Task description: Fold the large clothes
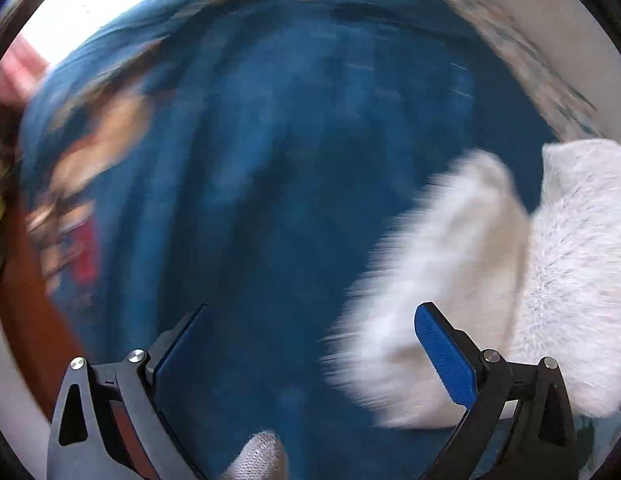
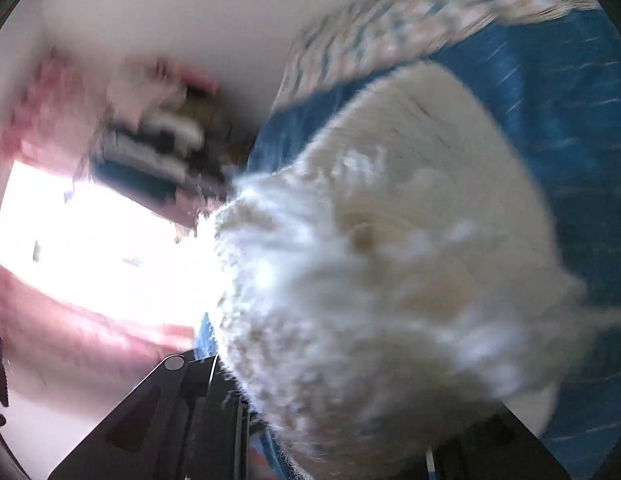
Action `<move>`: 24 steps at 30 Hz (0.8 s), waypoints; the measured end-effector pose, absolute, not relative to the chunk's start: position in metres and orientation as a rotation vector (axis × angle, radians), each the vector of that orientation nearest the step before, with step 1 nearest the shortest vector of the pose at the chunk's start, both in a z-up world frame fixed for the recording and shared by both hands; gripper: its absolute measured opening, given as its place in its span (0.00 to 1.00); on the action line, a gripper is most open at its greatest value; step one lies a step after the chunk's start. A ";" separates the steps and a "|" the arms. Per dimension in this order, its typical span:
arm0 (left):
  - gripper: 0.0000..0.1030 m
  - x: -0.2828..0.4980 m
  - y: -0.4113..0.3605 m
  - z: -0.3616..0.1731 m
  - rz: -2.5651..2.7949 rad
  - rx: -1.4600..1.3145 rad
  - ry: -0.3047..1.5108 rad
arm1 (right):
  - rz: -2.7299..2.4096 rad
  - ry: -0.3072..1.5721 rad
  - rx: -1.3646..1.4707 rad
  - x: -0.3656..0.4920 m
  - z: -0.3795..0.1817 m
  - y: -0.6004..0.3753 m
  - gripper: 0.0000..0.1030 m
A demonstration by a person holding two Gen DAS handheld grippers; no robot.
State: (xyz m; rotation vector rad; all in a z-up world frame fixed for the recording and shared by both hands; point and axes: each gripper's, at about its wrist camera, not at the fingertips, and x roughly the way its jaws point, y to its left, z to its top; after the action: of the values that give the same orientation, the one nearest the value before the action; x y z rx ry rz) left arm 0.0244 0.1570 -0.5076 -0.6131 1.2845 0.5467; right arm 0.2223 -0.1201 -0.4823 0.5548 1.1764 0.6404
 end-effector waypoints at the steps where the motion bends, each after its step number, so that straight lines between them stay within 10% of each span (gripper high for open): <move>1: 1.00 0.005 0.162 -0.506 0.598 -0.615 1.288 | 0.658 1.228 0.499 0.212 -0.504 -0.091 0.18; 11: 1.00 -0.033 0.193 -0.484 0.711 -0.702 1.219 | 0.696 1.504 0.228 0.184 -0.583 -0.012 0.26; 12: 1.00 -0.034 0.194 -0.483 0.691 -0.727 1.203 | 0.734 1.502 0.232 0.183 -0.569 -0.016 0.31; 14: 1.00 -0.037 0.183 -0.475 0.641 -0.799 1.161 | 0.808 1.509 0.308 0.181 -0.540 -0.035 0.73; 16: 1.00 -0.035 0.168 -0.468 0.584 -0.866 1.125 | 0.836 1.498 0.385 0.181 -0.519 -0.067 0.86; 24: 1.00 0.012 0.115 -0.513 0.403 -0.985 1.144 | 0.502 1.550 0.455 0.190 -0.538 -0.199 0.86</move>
State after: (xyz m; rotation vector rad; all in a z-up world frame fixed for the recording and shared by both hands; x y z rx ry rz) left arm 0.0117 0.1151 -0.5132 -0.9854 1.1443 0.4029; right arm 0.1900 -0.1994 -0.5385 0.4547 1.5496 0.5021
